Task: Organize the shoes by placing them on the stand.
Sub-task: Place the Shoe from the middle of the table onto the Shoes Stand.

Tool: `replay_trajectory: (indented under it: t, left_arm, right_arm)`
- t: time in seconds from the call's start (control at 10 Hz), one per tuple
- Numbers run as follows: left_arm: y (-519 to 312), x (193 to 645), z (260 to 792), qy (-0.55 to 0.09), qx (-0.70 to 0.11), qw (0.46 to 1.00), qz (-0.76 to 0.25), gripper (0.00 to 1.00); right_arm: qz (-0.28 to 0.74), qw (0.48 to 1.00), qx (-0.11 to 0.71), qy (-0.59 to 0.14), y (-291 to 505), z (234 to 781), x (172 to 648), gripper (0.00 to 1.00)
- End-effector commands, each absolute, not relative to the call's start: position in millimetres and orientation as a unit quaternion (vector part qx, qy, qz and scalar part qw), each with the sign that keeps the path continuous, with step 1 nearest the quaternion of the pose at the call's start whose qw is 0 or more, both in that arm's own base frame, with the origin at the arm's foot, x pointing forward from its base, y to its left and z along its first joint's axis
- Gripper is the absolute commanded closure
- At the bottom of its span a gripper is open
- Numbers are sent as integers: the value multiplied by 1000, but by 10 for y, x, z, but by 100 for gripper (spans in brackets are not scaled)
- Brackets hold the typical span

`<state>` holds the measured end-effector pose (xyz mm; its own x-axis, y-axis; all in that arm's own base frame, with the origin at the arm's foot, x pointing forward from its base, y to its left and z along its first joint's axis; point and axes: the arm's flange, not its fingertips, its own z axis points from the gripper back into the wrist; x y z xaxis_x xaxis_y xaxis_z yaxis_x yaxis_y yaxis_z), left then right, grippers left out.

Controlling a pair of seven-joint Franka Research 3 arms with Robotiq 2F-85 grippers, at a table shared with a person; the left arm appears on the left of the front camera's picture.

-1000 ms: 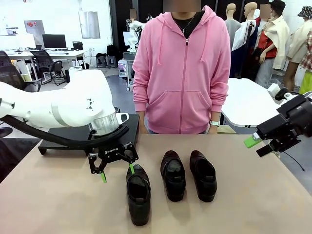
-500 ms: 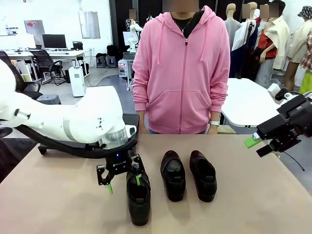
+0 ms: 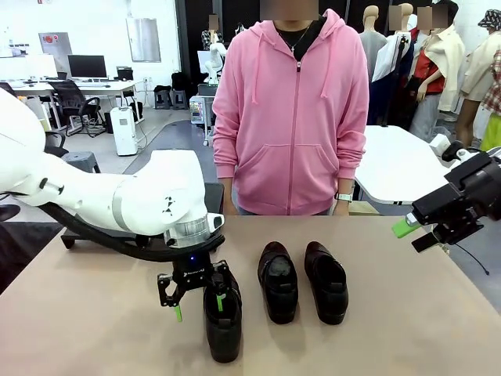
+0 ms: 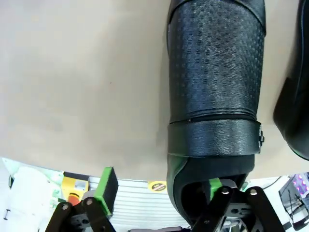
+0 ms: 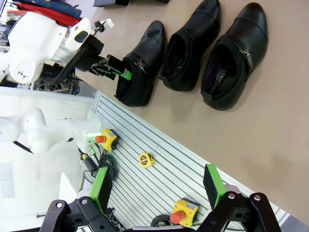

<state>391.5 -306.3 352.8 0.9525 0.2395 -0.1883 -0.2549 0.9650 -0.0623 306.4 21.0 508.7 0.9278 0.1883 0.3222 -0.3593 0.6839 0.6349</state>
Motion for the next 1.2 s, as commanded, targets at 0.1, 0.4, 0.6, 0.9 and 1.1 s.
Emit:
replay_trajectory:
  t: [0.1,0.4,0.6,0.9,1.1]
  left_arm:
    - [-3113,3959,3571,85,-31,988,122,100]
    - [-3153,3960,3569,78,-26,992,97,100]
    - [-3163,3966,3567,77,-18,993,92,100]
    - [-3171,3941,3736,49,-25,998,45,100]
    - [-3126,3731,4223,-18,-20,999,-29,100]
  right_arm:
    - [143,909,374,-113,219,5118,3054,0]
    - [143,909,374,-113,219,5118,3054,0]
    - [143,909,374,-113,219,5118,3054,0]
    - [143,909,374,-113,219,5118,3054,0]
    - [143,909,374,-113,219,5118,3054,0]
